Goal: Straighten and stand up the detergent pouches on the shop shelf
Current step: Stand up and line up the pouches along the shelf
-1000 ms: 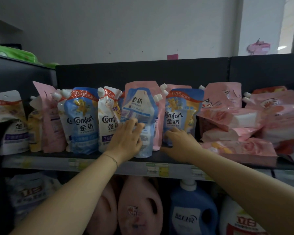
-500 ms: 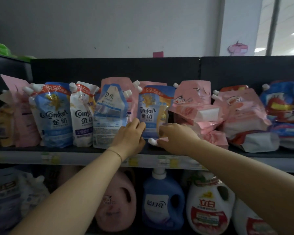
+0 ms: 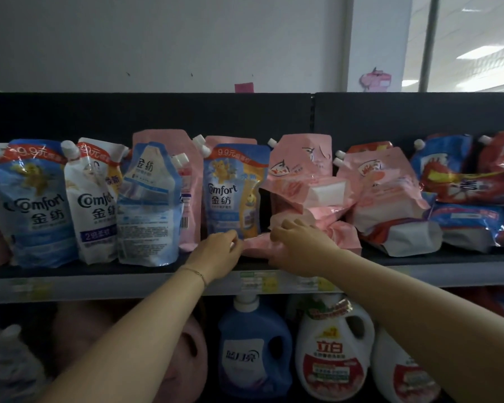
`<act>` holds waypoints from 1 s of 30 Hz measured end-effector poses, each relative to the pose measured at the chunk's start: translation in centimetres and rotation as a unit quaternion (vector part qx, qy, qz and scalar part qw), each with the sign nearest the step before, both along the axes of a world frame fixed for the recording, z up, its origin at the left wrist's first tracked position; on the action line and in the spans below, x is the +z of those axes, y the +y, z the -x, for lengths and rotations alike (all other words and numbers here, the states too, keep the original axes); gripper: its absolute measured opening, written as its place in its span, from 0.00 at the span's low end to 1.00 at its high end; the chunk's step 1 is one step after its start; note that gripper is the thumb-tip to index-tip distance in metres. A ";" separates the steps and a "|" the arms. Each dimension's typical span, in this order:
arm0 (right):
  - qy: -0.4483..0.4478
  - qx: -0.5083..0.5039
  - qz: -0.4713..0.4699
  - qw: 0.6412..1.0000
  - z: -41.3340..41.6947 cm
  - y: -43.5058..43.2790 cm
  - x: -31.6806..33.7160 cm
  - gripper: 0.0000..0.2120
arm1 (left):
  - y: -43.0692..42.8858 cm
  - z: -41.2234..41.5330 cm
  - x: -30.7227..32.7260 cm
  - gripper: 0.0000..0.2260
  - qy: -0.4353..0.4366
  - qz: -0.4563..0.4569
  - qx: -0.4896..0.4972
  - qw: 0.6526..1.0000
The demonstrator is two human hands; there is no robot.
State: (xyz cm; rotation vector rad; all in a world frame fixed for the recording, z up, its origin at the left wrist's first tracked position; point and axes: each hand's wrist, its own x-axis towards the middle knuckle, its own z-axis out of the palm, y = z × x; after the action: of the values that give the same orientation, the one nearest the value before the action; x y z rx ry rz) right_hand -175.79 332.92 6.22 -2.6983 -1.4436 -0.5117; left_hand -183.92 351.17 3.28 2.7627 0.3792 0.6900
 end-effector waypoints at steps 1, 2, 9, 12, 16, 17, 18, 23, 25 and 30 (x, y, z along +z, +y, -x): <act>-0.003 0.000 -0.005 1.000 -0.1 0.3 -0.2 0.26 | 0.0 0.0 -0.3 0.09 -0.008 0.016 -0.003 1.000; -0.006 -0.003 -0.014 1.000 -0.2 0.6 -0.4 0.26 | 0.1 0.1 -0.5 0.10 -0.016 0.031 -0.004 0.999; -0.029 -0.037 -0.041 0.998 -0.2 2.8 -1.4 0.27 | 0.0 0.2 -0.5 0.15 -0.123 0.159 0.032 0.979; -0.058 -0.022 -0.030 0.998 0.2 3.3 -1.3 0.19 | -0.2 0.3 -0.6 0.14 -0.145 0.197 0.009 0.970; -0.096 -0.007 -0.083 0.992 -0.8 3.5 -2.0 0.12 | 0.1 0.3 -0.3 0.17 -0.186 0.255 -0.010 0.949; -0.099 -0.002 -0.106 0.989 -1.2 3.4 -2.1 0.12 | 0.0 0.3 -0.2 0.20 -0.192 0.261 -0.009 0.946; -0.095 0.005 -0.129 0.987 -1.5 3.3 -2.1 0.11 | 0.0 0.4 -0.2 0.23 -0.200 0.264 -0.004 0.943; -0.031 0.052 -0.303 0.951 -2.5 2.4 -0.6 0.14 | 0.1 0.8 -0.8 0.25 -0.189 0.258 0.037 0.947; 0.028 0.060 -0.375 0.925 -2.8 2.4 0.5 0.15 | 0.1 0.7 -0.3 0.19 -0.164 0.221 0.041 0.960; 0.147 0.103 -0.502 0.846 -3.0 2.6 3.6 0.17 | -0.1 -1.5 1.0 0.34 -0.099 0.280 0.010 0.955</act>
State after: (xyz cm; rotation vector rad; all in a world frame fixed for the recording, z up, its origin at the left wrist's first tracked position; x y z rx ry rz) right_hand -172.77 335.47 9.80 -1.6719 -0.9458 -0.5793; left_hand -182.40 351.05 4.23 2.1379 0.4746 0.7226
